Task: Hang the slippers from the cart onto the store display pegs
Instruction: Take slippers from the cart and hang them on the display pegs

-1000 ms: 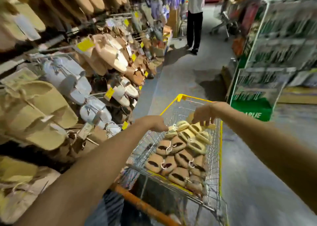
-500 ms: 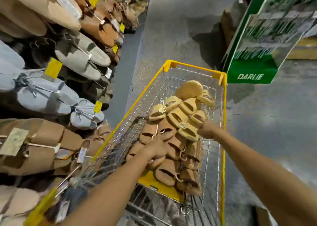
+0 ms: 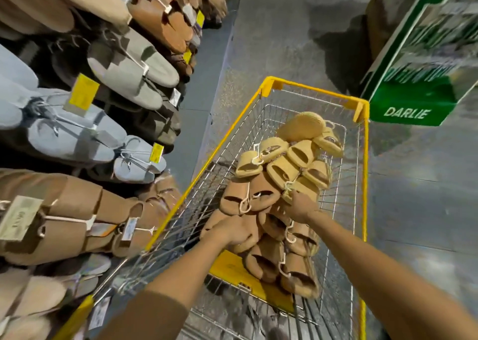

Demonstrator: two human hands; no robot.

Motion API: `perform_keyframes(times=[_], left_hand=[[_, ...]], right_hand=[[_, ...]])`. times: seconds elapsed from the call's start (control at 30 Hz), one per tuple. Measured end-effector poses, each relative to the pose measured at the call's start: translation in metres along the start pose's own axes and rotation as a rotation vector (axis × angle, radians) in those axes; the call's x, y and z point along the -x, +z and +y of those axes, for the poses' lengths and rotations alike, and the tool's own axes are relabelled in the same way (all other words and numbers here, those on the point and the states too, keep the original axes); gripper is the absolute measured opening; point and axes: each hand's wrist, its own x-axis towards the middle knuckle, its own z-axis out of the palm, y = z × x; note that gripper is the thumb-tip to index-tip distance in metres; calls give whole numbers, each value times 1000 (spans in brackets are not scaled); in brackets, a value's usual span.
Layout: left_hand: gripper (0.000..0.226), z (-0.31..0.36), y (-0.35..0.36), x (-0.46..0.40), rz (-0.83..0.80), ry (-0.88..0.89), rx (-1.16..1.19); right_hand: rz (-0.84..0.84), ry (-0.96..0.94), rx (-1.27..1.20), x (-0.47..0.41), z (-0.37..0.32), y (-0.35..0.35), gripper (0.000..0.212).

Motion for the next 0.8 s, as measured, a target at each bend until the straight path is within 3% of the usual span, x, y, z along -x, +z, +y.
perform_keyframes(times=[0.27,0.4,0.6,0.8], left_hand=[[32,5,-57,-46,71,81,33],[26,6,-91,-88,99,131,27],[25,19,-143,-146,90,191,-13],[31,53,-183,-181,77,184,-6]], right_hand=[[-16,84,-29,-45,-21,-27,75],[-6,127,-26,-78,-45,-44,64],[-22,159,-34,-124,-62,-78,80],[-20,178,-72,-176,-55,-118,60]])
